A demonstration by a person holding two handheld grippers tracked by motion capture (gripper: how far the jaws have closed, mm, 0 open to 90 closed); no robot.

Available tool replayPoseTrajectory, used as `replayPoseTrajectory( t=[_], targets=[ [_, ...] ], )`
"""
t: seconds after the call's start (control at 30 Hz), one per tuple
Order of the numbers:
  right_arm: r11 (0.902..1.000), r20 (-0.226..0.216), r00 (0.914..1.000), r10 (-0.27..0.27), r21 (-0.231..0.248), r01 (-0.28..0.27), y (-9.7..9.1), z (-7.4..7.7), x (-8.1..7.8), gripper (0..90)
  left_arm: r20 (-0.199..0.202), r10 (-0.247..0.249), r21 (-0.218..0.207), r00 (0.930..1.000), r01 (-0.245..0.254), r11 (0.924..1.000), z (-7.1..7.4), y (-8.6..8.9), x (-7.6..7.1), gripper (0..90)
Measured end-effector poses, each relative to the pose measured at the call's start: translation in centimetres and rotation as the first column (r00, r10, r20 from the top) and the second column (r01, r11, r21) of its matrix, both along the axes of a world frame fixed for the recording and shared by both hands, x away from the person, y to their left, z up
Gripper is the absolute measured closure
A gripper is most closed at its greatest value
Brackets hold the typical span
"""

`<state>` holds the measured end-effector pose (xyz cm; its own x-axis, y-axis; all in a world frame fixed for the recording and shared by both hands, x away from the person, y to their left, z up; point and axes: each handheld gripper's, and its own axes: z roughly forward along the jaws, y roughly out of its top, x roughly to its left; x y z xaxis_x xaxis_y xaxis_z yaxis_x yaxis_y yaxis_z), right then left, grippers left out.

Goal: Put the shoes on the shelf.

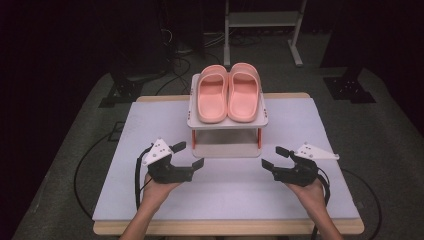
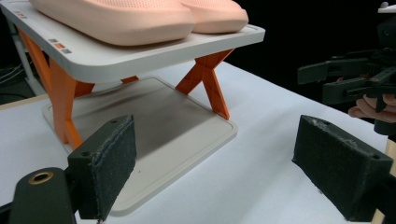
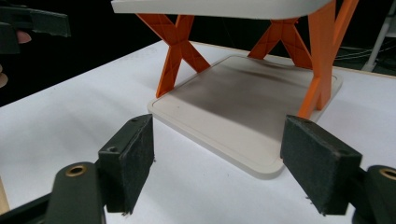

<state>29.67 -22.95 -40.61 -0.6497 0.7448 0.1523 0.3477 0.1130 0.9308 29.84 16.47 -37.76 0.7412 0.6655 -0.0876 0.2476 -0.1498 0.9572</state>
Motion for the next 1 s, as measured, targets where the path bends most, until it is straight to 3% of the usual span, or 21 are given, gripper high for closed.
replayPoseTrajectory(
  t=[0.33, 0.7, 0.83, 0.87, 1.0],
  targets=[
    [0.9994, 0.002, 0.9997, -0.025, 0.026, 0.025, -1.3, -1.2, -1.0, 24.5, -0.012, 0.013, -0.013, 0.9998, -0.013, 0.9998, -1.4, 1.0, -0.7, 11.8],
    [0.9985, -0.002, 0.9986, -0.052, 0.018, 0.052, -2.7, -2.4, -2.0, 22.9, -0.025, 0.032, -0.025, 0.9992, -0.032, 0.9992, -3.2, 2.0, -1.5, 10.8],
    [0.9982, 0.002, 0.9987, -0.051, 0.031, 0.051, -3.3, -3.2, -2.7, 21.1, -0.012, 0.043, 0.003, 0.999, -0.043, 0.9991, -4.4, 2.2, -2.1, 10.4],
    [0.9977, 0.014, 0.9982, -0.058, 0.037, 0.057, -3.5, -3.8, -3.3, 20.8, -0.035, 0.037, -0.005, 0.9987, -0.037, 0.9993, -5.3, 2.3, -2.2, 10.4],
    [0.9966, 0.01, 0.9985, -0.054, 0.062, 0.054, -3.8, -5.3, -4.0, 19.2, -0.045, 0.035, 0.004, 0.9984, -0.034, 0.9994, -5.8, 2.1, -2.3, 9.9]
  ],
)
